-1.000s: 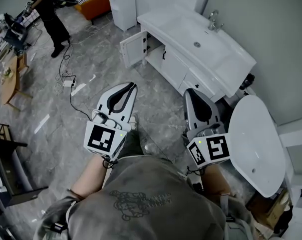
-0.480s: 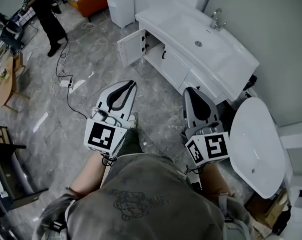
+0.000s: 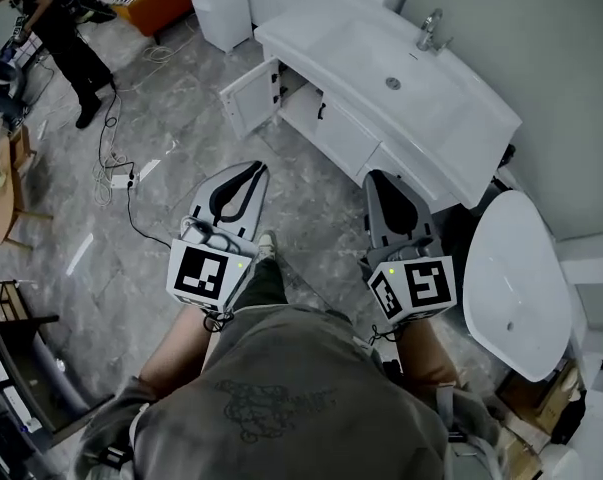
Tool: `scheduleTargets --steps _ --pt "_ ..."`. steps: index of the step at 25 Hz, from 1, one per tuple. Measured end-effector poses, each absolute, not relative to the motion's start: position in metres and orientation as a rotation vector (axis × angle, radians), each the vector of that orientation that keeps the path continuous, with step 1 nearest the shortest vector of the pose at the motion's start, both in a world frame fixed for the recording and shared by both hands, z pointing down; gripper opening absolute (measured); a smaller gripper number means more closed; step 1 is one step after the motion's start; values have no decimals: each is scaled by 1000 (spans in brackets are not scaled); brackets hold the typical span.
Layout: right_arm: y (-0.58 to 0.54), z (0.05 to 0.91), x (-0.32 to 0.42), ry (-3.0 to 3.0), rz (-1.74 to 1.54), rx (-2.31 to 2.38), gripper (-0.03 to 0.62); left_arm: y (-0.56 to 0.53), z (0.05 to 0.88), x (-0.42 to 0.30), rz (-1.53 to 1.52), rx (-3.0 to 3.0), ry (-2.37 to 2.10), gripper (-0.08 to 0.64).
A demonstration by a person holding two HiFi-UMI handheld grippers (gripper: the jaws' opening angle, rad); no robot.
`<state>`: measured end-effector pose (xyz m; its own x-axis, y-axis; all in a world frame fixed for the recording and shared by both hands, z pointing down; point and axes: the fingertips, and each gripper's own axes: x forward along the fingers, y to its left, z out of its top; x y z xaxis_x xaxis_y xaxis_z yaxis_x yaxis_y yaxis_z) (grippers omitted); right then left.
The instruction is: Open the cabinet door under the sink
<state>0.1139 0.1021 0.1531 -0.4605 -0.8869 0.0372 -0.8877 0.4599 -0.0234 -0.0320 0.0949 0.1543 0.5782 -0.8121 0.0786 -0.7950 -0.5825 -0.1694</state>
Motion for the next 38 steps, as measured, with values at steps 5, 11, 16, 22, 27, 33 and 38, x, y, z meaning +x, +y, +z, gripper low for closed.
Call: scheduleTargets --steps 5,11,16,22,27,33,38 --pt "43 154 99 -2633 97 1659 34 36 157 -40 -260 -2732 1297 32" --pt "-25 166 65 -2559 151 1719 34 -36 164 -61 -263 -2790 1194 31" --pt "-77 188 43 -2479 178 1746 34 -91 177 -73 -279 -2840 1137 32" --pt "-122 226 35 -2384 305 1811 35 -140 197 -86 -295 -2836 1093 32" --pt "-158 267 40 -2328 391 1852 35 -171 229 -82 -329 -2864 1084 32" --pt "-203 326 54 -2265 433 1892 37 -207 272 -72 -352 -2861 1141 32" --pt "-236 387 57 -2226 512 1845 37 -236 320 -63 -384 -2891 1222 31"
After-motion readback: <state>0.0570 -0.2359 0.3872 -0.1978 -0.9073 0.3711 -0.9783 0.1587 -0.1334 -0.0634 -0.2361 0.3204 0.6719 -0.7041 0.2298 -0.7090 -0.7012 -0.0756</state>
